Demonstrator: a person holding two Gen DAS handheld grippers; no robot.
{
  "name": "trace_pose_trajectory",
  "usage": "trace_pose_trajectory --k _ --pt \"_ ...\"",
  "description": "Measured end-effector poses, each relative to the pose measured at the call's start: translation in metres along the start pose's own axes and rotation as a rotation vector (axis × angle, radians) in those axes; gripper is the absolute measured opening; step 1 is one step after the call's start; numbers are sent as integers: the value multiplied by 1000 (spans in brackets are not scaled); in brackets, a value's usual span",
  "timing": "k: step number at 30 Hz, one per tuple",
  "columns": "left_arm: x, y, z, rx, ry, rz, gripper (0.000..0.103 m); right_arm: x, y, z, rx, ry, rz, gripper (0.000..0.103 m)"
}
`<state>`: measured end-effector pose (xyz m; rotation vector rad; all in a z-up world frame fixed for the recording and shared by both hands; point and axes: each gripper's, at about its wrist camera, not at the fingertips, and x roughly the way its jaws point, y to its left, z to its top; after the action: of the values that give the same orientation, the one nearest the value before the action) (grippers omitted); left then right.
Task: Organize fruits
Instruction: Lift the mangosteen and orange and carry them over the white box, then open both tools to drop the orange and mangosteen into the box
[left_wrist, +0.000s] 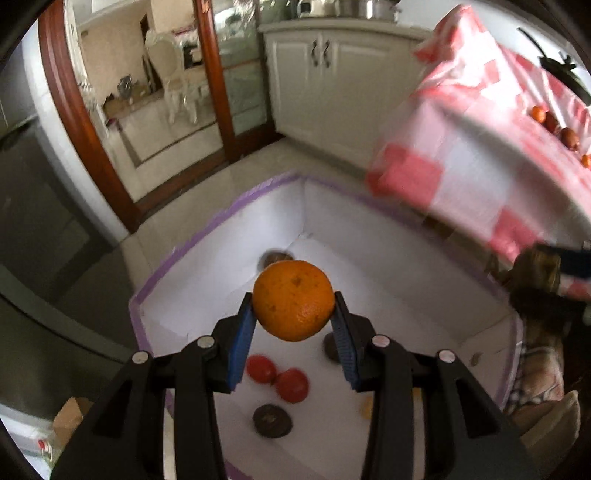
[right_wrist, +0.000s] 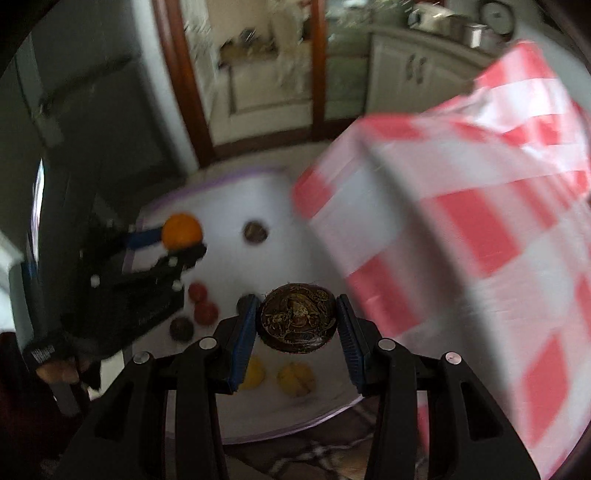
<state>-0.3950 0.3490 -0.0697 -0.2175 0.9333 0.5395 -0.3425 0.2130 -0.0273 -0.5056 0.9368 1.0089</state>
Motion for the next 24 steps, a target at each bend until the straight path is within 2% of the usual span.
trace_pose_trajectory --k 6,9,13,20,21,23,24 --pt "32 23 -21 -48 135 23 41 61 33 -21 -111 185 26 43" --pt "41 33 -30 -65 174 26 41 78 47 -32 -172 247 30 43" --pt "49 34 -34 -73 203 23 41 83 57 -37 -218 267 41 43" --pt "52 36 -33 -101 211 14 43 82 56 -34 -184 260 52 44" --pt "51 37 -32 -106 207 22 45 79 56 -33 -181 252 56 44" --pt "46 39 -30 -106 186 36 56 73 54 -32 -170 237 67 47" --pt "42 39 -28 -108 169 46 68 72 52 -30 -164 232 71 54"
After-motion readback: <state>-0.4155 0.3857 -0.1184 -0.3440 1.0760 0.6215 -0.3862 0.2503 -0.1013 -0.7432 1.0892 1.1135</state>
